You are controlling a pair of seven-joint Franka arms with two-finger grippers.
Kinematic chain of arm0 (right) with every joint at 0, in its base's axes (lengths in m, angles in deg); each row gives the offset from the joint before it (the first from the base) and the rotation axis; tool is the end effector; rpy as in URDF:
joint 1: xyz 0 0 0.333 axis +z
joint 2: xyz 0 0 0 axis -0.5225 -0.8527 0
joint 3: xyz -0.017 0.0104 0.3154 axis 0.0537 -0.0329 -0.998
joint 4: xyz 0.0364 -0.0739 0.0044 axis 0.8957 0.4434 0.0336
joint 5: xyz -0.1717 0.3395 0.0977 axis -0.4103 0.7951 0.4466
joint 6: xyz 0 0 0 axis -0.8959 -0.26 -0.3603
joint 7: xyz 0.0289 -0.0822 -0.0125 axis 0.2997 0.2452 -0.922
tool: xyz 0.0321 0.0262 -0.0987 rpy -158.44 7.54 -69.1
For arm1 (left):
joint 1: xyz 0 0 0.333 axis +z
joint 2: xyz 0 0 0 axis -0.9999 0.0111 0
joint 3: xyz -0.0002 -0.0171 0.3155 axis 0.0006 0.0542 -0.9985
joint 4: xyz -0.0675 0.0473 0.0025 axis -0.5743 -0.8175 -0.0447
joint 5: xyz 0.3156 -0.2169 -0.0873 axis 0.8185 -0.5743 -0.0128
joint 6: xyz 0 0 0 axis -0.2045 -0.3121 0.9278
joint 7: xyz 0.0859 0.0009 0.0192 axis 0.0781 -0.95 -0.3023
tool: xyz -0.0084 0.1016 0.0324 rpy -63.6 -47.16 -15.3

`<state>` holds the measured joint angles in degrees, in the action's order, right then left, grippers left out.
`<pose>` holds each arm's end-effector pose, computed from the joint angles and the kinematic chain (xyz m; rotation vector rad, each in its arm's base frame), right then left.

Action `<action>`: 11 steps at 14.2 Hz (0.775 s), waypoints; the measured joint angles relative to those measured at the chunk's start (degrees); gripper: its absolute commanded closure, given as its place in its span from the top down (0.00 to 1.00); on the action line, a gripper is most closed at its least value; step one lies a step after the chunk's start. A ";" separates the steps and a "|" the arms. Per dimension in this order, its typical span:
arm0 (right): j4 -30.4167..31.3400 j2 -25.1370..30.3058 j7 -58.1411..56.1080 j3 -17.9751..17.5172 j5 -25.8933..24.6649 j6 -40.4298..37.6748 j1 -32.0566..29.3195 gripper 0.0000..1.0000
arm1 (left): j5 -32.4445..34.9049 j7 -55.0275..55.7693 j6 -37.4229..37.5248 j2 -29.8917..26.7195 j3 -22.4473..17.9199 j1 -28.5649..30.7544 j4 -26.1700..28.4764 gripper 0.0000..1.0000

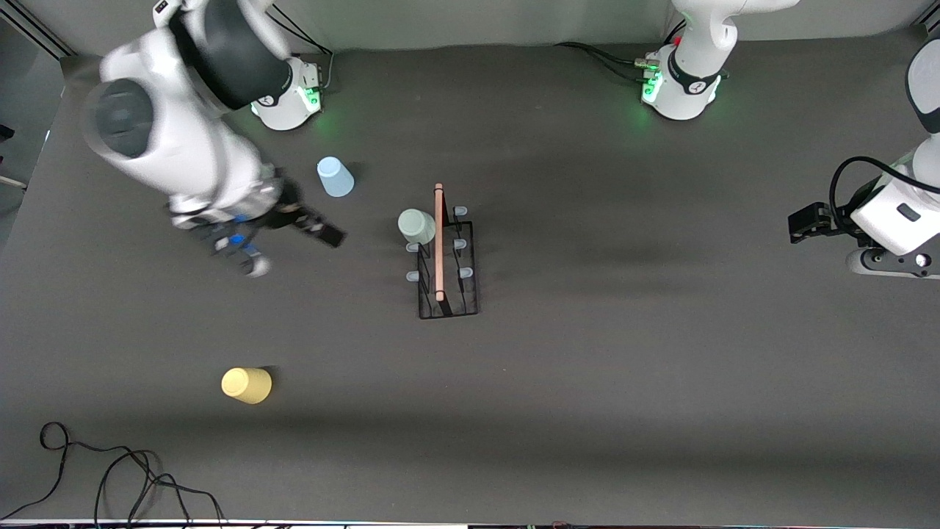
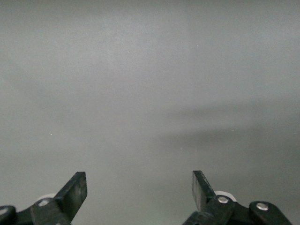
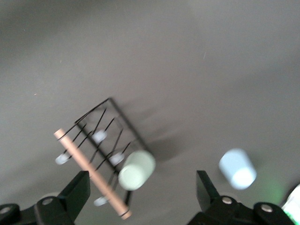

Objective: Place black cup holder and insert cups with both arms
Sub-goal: 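Move the right gripper to the yellow cup and grasp it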

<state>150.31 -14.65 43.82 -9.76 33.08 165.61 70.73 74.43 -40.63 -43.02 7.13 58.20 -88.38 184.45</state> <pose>0.5721 0.2121 0.5292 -2.9822 0.7091 0.2018 0.5766 -0.0092 0.5474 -3.0749 0.1534 0.1174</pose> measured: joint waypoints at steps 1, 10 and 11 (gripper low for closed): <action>-0.02 -0.45 -7.77 2.71 -1.00 0.05 -0.31 1.00 | 0.00 0.00 0.00 0.00 0.00 0.00 0.00 1.00; -5.87 -17.42 -52.85 7.15 0.48 14.34 -15.50 1.00 | 0.00 0.00 0.02 -0.09 0.01 0.00 0.05 1.00; -5.92 -19.72 -54.12 7.11 2.46 16.23 -15.60 1.00 | 0.00 0.00 0.02 -0.10 0.01 0.01 0.06 1.00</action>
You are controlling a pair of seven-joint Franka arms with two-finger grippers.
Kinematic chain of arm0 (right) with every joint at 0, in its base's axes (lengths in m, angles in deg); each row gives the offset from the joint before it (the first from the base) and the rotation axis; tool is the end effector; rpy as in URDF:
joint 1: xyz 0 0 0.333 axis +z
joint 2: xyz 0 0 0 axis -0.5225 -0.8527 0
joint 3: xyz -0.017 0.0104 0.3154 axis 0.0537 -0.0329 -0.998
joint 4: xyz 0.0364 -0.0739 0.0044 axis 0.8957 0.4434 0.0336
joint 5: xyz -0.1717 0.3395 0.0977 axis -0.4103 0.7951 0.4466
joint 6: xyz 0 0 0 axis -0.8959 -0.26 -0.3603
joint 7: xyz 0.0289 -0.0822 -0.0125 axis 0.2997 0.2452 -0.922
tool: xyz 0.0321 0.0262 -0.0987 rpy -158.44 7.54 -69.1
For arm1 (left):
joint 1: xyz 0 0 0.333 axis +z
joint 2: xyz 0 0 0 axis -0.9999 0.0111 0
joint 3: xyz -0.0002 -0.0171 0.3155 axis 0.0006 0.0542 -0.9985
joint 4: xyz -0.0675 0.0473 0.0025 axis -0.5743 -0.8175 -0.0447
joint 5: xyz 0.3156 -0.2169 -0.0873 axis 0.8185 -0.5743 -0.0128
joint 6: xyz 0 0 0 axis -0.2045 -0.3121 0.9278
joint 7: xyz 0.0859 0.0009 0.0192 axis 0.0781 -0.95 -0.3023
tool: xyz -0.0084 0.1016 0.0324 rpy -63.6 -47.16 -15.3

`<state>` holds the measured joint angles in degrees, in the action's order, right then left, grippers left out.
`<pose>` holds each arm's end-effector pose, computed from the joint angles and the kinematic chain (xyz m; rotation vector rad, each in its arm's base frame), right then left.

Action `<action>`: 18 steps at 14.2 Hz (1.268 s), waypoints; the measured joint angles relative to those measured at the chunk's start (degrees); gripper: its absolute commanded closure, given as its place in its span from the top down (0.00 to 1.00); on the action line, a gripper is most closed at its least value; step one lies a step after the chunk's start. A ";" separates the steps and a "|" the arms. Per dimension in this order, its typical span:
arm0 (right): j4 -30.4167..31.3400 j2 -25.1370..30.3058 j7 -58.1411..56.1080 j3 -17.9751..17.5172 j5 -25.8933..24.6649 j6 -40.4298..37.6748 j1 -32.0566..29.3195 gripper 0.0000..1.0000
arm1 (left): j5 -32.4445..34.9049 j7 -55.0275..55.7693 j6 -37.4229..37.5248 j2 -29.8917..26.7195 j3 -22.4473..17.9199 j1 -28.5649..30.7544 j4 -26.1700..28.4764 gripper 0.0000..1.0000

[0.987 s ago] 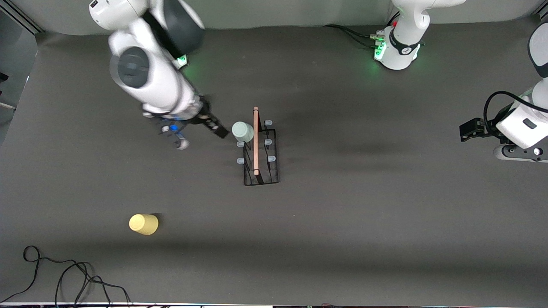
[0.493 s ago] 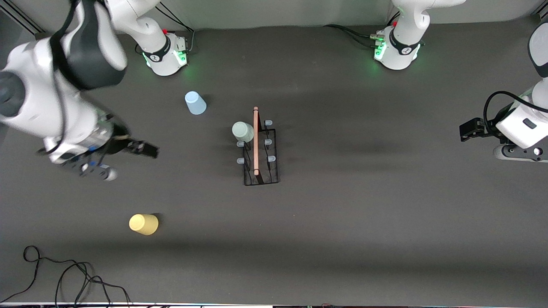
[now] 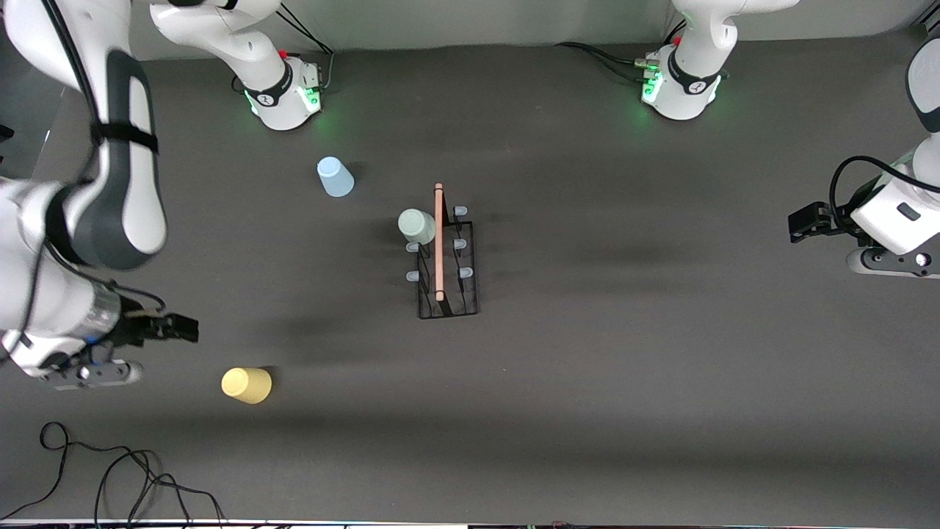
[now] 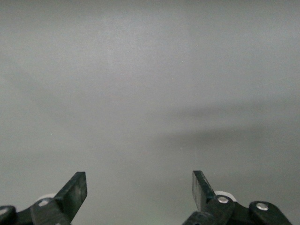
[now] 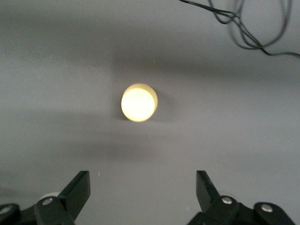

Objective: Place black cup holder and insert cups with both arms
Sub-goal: 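Move the right gripper to the yellow cup and grasp it, then carry the yellow cup to the rack with the right gripper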

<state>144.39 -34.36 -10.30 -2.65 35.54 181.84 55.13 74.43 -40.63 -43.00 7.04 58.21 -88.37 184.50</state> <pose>0.6965 0.0059 0.4017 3.1088 0.1240 0.0216 0.5761 -0.0092 0.5478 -3.0748 0.1534 0.1168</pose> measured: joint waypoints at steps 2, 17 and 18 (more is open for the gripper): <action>-0.16 -4.56 -1.14 -0.16 3.61 4.19 0.02 1.00 | 0.00 0.00 0.00 -0.01 0.00 0.00 0.01 1.00; -1.54 -17.44 -2.34 -0.57 11.49 15.56 -0.04 0.19 | 0.00 0.00 0.00 -0.02 0.00 0.00 0.03 1.00; -1.80 -17.38 -2.96 -0.55 11.57 15.24 -0.09 0.14 | 0.00 0.00 0.00 -0.02 0.00 0.00 0.03 1.00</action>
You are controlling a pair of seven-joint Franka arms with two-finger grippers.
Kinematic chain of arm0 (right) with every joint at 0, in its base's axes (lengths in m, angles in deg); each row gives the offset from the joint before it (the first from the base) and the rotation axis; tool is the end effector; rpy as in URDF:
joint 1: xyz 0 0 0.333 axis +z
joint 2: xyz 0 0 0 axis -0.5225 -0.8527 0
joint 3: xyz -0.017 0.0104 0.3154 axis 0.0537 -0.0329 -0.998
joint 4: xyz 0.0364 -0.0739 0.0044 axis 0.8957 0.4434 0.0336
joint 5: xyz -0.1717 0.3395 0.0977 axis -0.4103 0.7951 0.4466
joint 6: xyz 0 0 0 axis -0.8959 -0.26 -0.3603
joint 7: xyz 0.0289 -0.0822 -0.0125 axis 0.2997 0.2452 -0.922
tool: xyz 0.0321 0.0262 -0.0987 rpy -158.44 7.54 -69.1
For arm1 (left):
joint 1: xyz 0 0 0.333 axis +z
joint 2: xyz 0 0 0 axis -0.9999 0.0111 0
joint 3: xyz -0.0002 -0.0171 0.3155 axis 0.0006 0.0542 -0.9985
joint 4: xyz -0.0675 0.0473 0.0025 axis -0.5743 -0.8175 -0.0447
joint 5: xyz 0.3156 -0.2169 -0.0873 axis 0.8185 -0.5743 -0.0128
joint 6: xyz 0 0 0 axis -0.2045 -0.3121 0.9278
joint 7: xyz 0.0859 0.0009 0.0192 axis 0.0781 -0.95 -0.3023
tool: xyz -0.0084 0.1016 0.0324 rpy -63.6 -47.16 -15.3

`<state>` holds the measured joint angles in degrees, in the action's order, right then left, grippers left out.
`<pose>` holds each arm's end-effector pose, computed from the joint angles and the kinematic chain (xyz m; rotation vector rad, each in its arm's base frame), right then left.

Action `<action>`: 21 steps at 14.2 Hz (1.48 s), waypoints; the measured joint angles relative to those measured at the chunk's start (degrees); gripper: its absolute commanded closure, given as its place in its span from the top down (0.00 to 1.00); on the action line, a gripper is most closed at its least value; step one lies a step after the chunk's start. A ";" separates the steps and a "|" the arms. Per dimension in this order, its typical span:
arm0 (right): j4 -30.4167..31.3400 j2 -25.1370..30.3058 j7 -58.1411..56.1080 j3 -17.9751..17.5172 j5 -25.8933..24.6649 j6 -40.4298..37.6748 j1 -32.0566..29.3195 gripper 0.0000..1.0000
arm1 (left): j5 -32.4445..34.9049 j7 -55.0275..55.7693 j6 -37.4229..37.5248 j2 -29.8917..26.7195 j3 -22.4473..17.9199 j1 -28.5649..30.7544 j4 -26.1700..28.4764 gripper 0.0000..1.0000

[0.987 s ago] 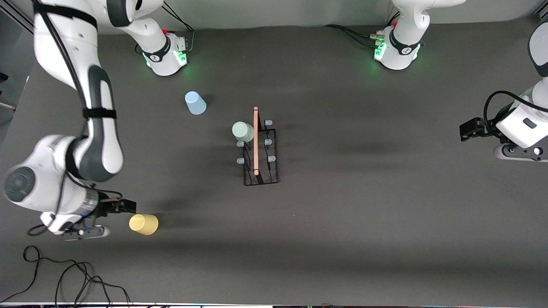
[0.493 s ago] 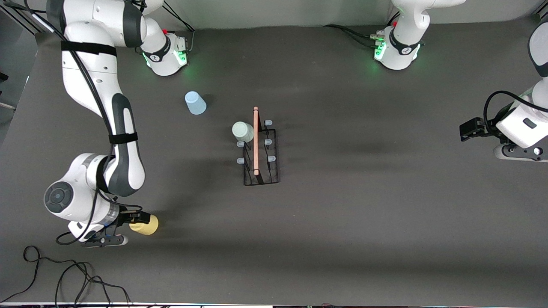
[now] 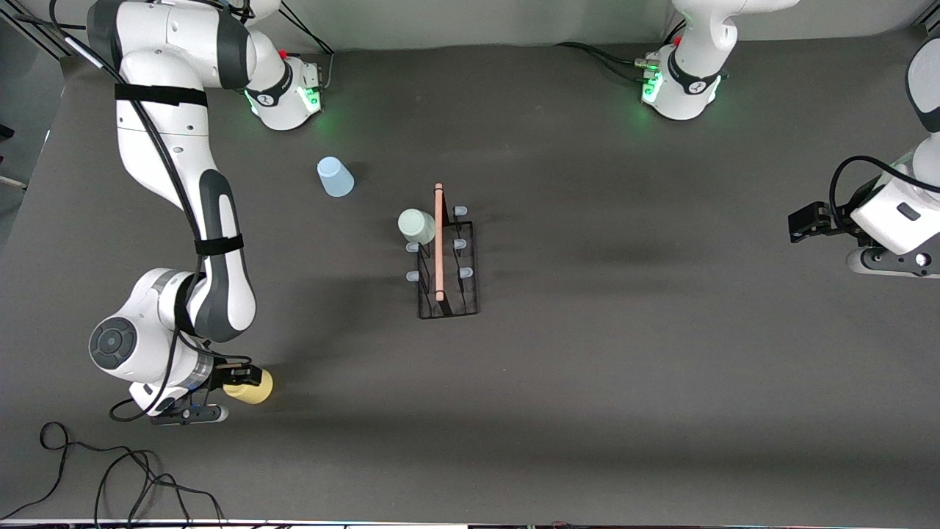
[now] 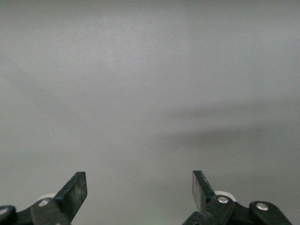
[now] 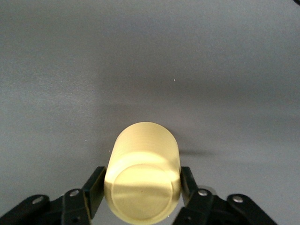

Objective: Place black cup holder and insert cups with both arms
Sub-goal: 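Carry the yellow cup to the rack with the right gripper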

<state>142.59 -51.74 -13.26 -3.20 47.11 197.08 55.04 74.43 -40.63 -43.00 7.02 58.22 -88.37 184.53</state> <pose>0.7285 0.0191 0.2373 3.1232 0.0899 0.0860 0.5760 -0.0093 0.5478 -3.0748 0.1537 0.1171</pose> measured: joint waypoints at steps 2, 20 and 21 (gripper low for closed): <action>-1.09 0.54 -0.49 0.23 0.03 -2.85 -0.09 0.13 | 0.00 0.00 0.00 0.00 0.00 0.00 0.00 1.00; -0.83 27.56 71.58 -0.17 -13.46 -36.03 25.99 0.11 | -0.01 0.00 0.00 -0.01 -0.02 0.01 0.03 1.00; 0.02 27.40 75.93 -0.24 -12.82 -34.29 28.01 0.11 | -0.01 0.00 0.00 -0.01 -0.02 0.02 0.03 1.00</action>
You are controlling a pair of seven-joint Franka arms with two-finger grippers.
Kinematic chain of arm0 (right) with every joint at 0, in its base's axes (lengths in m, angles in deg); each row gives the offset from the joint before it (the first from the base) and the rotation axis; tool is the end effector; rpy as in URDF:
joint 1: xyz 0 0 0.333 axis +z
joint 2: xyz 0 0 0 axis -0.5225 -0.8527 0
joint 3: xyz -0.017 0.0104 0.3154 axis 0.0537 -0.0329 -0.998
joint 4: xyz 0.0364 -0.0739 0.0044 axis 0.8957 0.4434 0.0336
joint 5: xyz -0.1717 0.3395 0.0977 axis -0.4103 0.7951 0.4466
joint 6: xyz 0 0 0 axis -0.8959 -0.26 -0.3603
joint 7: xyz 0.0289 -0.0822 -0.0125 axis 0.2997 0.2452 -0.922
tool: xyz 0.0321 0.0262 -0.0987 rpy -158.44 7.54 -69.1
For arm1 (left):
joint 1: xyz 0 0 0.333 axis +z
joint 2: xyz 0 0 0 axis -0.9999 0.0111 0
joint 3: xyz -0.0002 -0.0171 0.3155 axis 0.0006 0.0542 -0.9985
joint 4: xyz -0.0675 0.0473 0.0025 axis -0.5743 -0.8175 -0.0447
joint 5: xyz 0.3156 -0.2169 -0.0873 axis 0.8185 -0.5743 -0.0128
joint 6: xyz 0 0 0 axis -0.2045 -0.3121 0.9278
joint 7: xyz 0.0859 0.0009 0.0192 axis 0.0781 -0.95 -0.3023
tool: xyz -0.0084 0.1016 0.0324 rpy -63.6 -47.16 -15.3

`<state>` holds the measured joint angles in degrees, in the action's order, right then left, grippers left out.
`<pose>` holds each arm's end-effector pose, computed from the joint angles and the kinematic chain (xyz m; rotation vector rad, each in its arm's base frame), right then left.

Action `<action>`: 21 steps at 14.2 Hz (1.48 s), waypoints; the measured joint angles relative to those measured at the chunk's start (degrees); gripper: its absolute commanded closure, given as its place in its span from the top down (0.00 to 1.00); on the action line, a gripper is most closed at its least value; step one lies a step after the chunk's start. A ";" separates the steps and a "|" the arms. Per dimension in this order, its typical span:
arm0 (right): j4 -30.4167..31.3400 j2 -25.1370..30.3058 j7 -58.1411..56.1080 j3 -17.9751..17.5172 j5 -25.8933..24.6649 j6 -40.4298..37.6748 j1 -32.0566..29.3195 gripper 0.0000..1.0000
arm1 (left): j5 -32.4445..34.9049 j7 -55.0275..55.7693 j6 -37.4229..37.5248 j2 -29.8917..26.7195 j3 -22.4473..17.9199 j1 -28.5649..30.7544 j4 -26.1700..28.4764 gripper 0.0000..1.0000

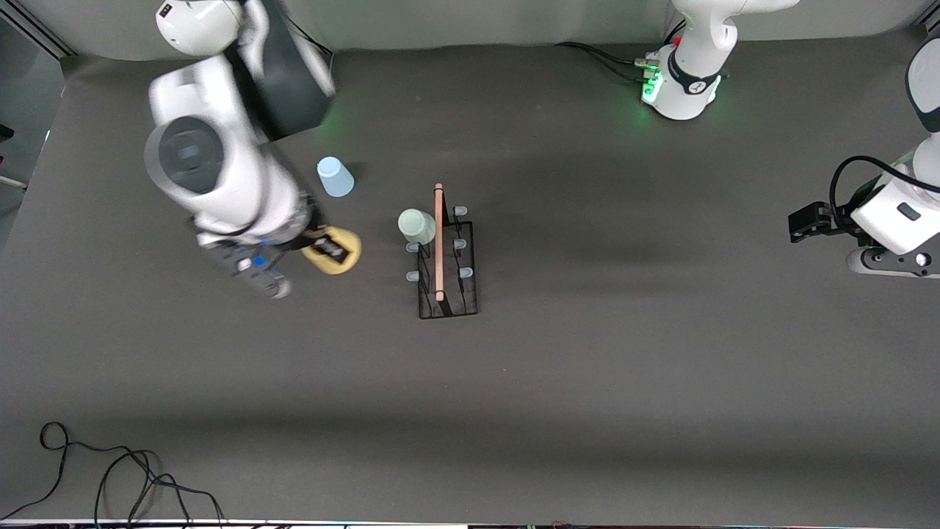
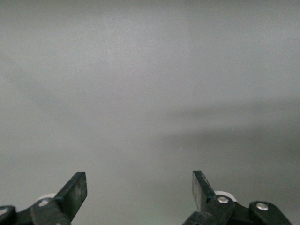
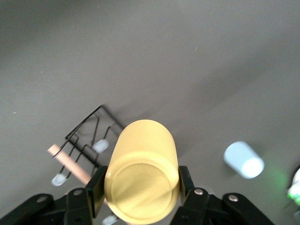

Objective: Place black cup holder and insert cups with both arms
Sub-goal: 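Carry the yellow cup to the rack with the right gripper, then place the yellow cup onto a rack peg and open the right gripper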

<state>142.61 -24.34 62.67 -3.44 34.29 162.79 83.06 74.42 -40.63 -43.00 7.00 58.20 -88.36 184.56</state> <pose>0.5650 0.3120 0.4957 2.9053 -1.0225 -0.2040 0.5759 -0.0090 0.5477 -3.0750 0.1529 0.1174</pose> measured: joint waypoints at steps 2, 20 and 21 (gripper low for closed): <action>2.20 -0.36 6.02 -0.05 0.91 4.21 2.99 0.11 | 0.00 0.00 0.00 0.00 0.00 0.00 0.00 1.00; 9.38 -11.26 11.14 -0.17 5.79 25.73 7.14 0.95 | 0.00 0.00 0.00 0.00 0.00 0.01 0.00 1.00; 9.40 -11.87 11.19 -0.17 6.28 26.22 7.20 1.00 | 0.00 0.00 0.00 0.00 0.00 0.01 0.00 1.00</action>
<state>152.02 -36.21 73.86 -3.61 40.57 189.02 90.26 74.42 -40.63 -43.00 7.00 58.20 -88.35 184.56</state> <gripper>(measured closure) 0.348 0.000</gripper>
